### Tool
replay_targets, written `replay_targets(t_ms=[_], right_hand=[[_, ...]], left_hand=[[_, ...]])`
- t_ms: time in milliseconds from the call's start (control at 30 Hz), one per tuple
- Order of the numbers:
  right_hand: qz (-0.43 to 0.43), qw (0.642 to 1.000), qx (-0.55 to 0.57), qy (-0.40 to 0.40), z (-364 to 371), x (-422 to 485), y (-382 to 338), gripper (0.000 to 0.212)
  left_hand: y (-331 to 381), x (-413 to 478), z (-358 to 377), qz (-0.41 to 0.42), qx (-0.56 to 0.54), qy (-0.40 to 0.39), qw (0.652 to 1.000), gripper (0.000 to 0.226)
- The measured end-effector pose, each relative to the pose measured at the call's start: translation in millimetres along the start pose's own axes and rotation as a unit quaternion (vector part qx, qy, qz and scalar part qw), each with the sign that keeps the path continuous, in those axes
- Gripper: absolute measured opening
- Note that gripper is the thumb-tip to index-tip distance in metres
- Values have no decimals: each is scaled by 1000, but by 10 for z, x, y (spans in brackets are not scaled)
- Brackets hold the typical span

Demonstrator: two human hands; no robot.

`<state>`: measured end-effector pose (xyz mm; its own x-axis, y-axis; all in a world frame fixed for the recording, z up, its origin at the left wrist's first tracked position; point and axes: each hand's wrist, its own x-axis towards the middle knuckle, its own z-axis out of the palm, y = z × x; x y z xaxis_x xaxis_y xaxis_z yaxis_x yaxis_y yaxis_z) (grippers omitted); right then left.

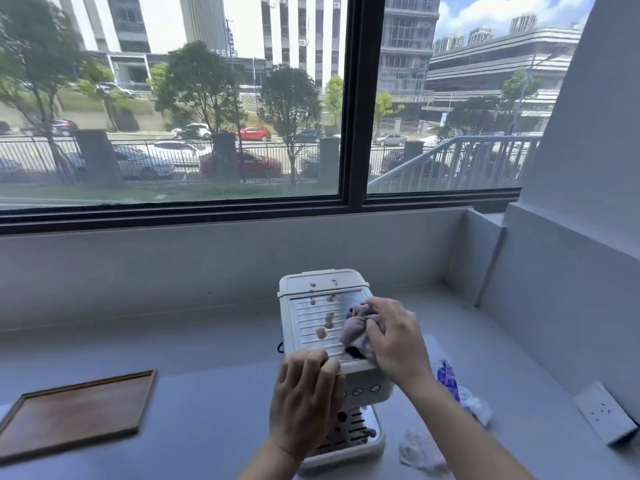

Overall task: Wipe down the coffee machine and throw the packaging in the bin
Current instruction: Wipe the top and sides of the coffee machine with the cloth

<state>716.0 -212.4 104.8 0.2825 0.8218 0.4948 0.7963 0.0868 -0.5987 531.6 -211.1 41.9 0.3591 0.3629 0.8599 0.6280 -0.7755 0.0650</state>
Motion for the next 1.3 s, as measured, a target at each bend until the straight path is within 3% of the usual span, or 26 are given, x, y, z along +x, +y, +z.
replay_targets(t_ms=[100, 367, 467, 600, 733, 867, 933, 1067, 1200, 1300], right_hand=[[8, 997, -53, -57, 8, 162, -29, 27], [-80, 996, -41, -25, -92, -172, 70, 26], [-14, 998, -23, -56, -57, 78, 28, 20], [69, 990, -69, -103, -8, 184, -82, 31], [-30, 986, -149, -70, -5, -257, -15, 39], [18, 977, -159, -138, 78, 231, 82, 36], [31, 975, -174, -136, 183, 466, 16, 36], [-12, 978, -157, -134, 153, 316, 21, 35], [-129, 976, -153, -86, -44, -209, 51, 36], [-85, 979, -136, -129, -65, -31, 33, 32]], left_hand=[[-23, -11, 20, 18, 5, 2, 1000, 18], [-36, 9, 20, 14, -7, 12, 1000, 11], [-42, 74, -27, 15, -9, 11, 1000, 5], [-39, 213, -71, -3, 7, 17, 1000, 18], [-40, 197, -30, -4, 13, 19, 1000, 15], [-43, 193, -8, -1, 40, 4, 999, 12], [-47, 184, -24, 1, 42, -1, 999, 11], [-59, 165, -12, 2, 37, -2, 999, 13], [-55, 144, 48, -7, 23, 23, 999, 14], [-57, 162, 55, -10, 34, 29, 999, 16]])
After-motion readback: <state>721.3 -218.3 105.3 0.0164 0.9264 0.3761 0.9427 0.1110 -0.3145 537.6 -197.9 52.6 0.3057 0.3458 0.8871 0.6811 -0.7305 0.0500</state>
